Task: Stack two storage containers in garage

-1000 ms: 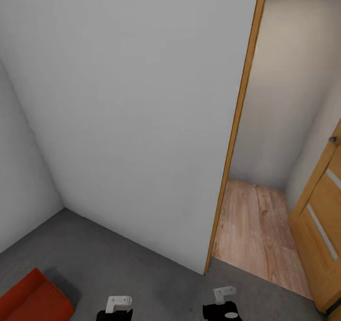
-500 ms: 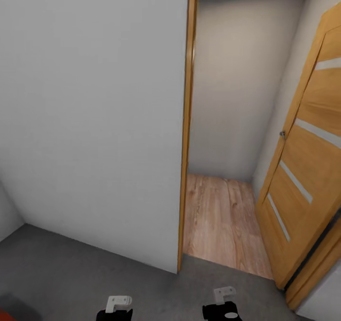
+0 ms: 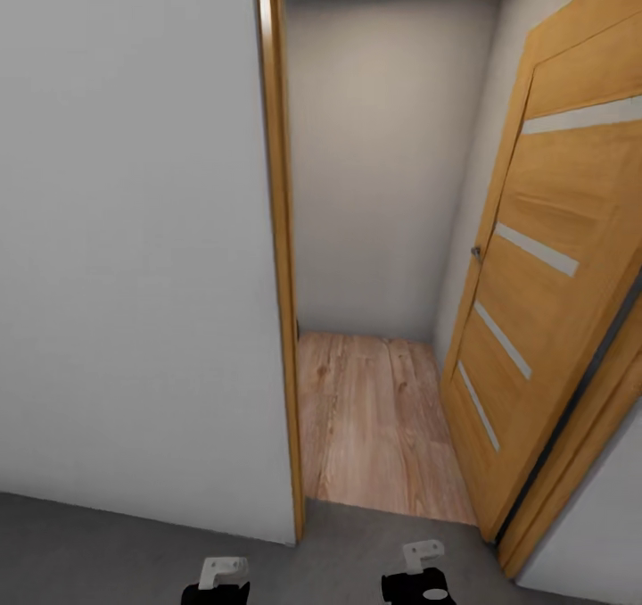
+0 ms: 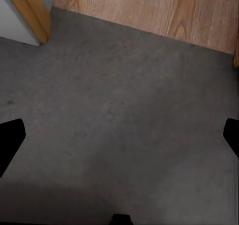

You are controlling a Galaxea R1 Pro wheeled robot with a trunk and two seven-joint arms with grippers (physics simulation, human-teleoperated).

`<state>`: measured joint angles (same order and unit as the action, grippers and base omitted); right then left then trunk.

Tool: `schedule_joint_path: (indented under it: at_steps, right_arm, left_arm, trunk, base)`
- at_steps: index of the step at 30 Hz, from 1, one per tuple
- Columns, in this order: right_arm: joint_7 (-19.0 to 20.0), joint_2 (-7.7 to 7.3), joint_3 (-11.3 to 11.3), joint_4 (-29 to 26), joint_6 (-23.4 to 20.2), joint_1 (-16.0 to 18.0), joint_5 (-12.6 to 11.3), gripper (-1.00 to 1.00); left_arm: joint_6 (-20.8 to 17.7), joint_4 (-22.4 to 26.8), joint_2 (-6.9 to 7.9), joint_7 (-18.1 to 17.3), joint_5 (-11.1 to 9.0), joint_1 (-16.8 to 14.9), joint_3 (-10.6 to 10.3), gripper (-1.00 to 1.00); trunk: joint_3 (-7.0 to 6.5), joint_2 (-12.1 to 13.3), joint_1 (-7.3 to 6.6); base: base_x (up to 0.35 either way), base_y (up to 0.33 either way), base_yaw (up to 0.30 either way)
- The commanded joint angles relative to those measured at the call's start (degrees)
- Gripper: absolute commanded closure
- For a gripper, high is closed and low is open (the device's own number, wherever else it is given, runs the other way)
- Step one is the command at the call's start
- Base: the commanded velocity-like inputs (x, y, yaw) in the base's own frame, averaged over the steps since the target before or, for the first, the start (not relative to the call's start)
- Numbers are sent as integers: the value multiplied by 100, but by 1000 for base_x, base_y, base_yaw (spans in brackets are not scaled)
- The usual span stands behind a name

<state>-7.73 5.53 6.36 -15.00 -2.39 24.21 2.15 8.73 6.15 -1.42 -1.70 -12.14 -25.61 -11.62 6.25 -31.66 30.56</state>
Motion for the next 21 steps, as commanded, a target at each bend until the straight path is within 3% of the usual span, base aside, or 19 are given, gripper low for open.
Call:
schedule_joint_path:
  at_steps: [1,11,21]
  right_arm:
    - [-35,0,35,-3,-25,5,22,-100]
    - [-35,-7,32,-3,-25,5,23,-100]
    - [-30,-7,38,-3,-25,-5,40,-100]
  left_arm:
    - [24,-8,2,-14,-60,-6,-42,-100]
    - [24,-8,2,-14,-60,-6,-42,-100]
    - [24,-8,2,-14,-60,-6,-42,-100]
  trunk:
    - [8,-8,5]
    - [2,-8,5]
    - [2,-8,5]
  base:
    - [316,-30,-286]
    - [315,-23,-286]
    - [237,-173,-198]
